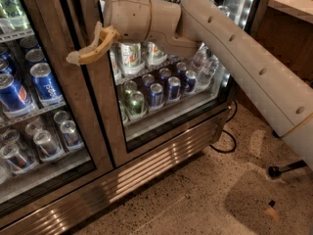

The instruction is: Open right fridge door

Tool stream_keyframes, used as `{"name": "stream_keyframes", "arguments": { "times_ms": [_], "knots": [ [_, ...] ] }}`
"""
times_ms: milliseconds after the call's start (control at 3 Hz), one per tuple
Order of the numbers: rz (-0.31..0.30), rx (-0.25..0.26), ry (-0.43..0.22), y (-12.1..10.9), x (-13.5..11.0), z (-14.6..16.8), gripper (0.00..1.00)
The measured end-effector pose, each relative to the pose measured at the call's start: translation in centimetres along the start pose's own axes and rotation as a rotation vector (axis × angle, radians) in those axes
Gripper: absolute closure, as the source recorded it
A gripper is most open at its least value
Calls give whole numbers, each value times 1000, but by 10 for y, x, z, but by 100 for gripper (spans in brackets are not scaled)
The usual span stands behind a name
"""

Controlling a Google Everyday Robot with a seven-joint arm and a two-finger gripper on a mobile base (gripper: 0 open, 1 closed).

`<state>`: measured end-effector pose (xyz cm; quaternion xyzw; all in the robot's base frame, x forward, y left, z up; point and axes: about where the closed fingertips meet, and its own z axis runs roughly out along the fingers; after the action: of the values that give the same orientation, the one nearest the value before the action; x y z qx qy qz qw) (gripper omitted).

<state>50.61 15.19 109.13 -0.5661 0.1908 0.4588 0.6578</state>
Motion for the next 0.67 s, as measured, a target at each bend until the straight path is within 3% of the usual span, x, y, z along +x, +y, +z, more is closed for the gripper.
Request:
{"name": "stream_keyframes", "arguments": {
  "times_ms": [333, 667],
  "knots": [
    [1, 4, 2, 0, -1, 0, 18],
    [1, 4, 2, 0, -1, 0, 43]
  ]
}}
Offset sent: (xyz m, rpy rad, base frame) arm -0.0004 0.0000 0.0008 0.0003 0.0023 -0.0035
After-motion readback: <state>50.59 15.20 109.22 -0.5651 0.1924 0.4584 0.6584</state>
